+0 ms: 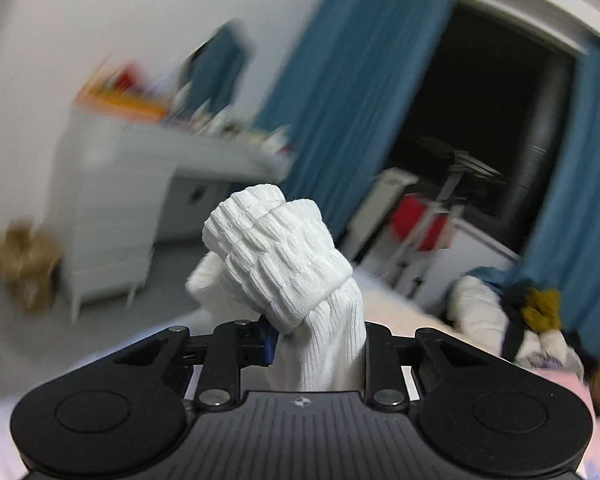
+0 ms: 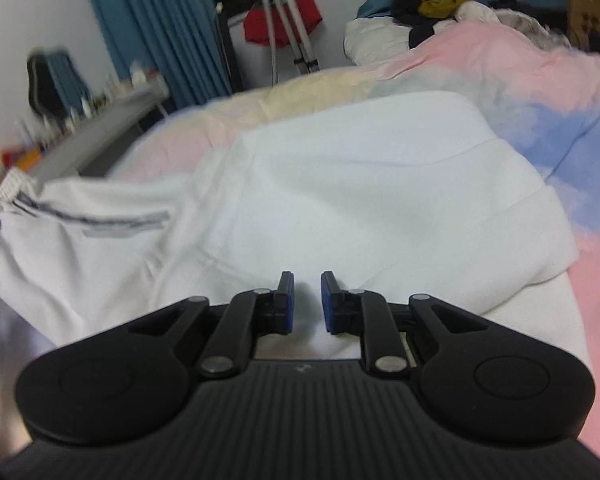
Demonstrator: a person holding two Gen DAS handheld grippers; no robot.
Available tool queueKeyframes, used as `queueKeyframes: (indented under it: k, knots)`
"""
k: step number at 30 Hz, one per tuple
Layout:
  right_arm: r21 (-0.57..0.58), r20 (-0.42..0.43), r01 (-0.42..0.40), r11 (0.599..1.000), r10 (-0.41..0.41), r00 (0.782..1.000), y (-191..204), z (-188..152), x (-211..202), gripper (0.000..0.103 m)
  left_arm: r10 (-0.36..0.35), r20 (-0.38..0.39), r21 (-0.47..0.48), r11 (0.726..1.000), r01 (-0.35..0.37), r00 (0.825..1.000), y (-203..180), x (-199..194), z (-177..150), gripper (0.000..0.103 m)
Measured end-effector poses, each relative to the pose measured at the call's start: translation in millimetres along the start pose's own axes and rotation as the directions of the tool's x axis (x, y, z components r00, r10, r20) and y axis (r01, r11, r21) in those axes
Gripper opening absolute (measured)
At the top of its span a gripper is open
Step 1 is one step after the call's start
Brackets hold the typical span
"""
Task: Fold clothes
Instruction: 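Grasp the elastic waistband with the left gripper and lift it, then grasp the waistband with the right gripper while the left gripper releases it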
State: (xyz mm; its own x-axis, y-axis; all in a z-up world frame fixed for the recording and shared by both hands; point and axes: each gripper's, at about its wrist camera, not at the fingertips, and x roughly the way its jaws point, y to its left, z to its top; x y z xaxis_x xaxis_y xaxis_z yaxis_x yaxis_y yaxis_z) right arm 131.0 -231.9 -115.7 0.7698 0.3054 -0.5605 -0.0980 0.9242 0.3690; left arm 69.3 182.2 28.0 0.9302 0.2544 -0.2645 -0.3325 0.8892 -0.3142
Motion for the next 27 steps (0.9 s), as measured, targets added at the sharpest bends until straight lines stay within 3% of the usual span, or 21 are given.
queueKeyframes:
  k: [4,7,12,15,20,21,24,27]
  knots:
    - [0.089,0.045,0.032,0.996,-0.036,0.998,-21,13,-17,0.018,-0.104,0.075,0.117,0.989,0.095,0.992,-101,-26,19,0.025]
    - [0.170,0.061,0.058,0.984,-0.070,0.996,-44,22,-32,0.018,-0.186,0.113,0.151,0.974,0.168,0.976,-178,-46,19,0.025]
    - [0.374,0.118,0.017,0.927,-0.065,0.991,-96,31,-61,0.019,-0.315,0.086,0.241,0.927,0.287,0.945,-292,-61,-28,0.024]
    - [0.489,0.150,-0.014,0.872,-0.068,0.986,-129,36,-76,0.019,-0.364,-0.015,0.381,0.859,0.342,0.931,-336,-68,-97,0.024]
    - [0.583,0.144,-0.120,0.804,0.043,0.989,-157,35,-68,0.019,-0.361,-0.269,0.579,0.680,0.449,0.893,-372,-70,-221,0.020]
    - [0.599,0.140,-0.153,0.786,0.086,0.986,-160,35,-63,0.018,-0.354,-0.283,0.598,0.661,0.452,0.891,-372,-70,-235,0.020]
    - [0.665,0.143,-0.259,0.701,0.221,0.965,-168,32,-47,0.019,-0.361,-0.276,0.623,0.638,0.452,0.891,-374,-72,-251,0.021]
    - [0.655,0.126,-0.256,0.711,0.231,0.965,-168,40,-37,0.019,-0.367,-0.305,0.633,0.611,0.475,0.879,-368,-67,-249,0.025]
